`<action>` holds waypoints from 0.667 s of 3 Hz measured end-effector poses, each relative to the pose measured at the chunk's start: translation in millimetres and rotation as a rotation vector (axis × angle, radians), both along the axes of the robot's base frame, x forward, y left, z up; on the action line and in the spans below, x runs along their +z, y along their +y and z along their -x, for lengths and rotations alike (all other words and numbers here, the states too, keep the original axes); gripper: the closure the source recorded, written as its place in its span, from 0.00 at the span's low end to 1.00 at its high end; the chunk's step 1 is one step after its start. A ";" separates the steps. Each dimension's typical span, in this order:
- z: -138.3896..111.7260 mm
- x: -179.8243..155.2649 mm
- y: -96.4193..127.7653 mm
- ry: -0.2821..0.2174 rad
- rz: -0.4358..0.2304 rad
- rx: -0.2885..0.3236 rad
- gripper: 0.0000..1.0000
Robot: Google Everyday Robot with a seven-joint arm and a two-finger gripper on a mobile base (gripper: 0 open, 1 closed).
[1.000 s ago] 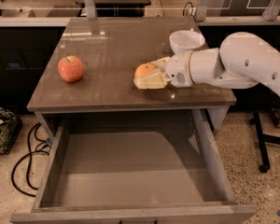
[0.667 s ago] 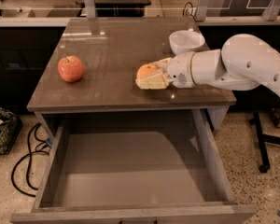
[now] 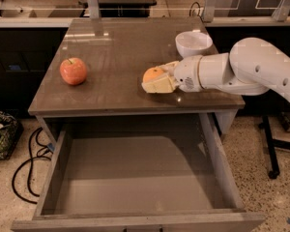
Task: Pick orange from top drawer and place on counter
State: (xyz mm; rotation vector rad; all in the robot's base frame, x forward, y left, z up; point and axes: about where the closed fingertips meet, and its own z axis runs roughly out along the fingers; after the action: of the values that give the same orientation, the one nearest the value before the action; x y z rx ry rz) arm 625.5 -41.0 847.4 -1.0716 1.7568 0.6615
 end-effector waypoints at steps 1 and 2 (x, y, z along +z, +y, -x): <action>-3.2 -10.2 0.3 0.013 -0.005 -0.007 1.00; -2.8 -10.1 2.8 0.013 -0.005 -0.003 0.82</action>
Offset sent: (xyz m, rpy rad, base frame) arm 0.0029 0.0002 -0.0094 0.0046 0.0117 -0.0064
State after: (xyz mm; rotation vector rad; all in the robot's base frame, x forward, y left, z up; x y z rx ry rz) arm 628.3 -38.2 837.3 -1.0635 1.7662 0.6722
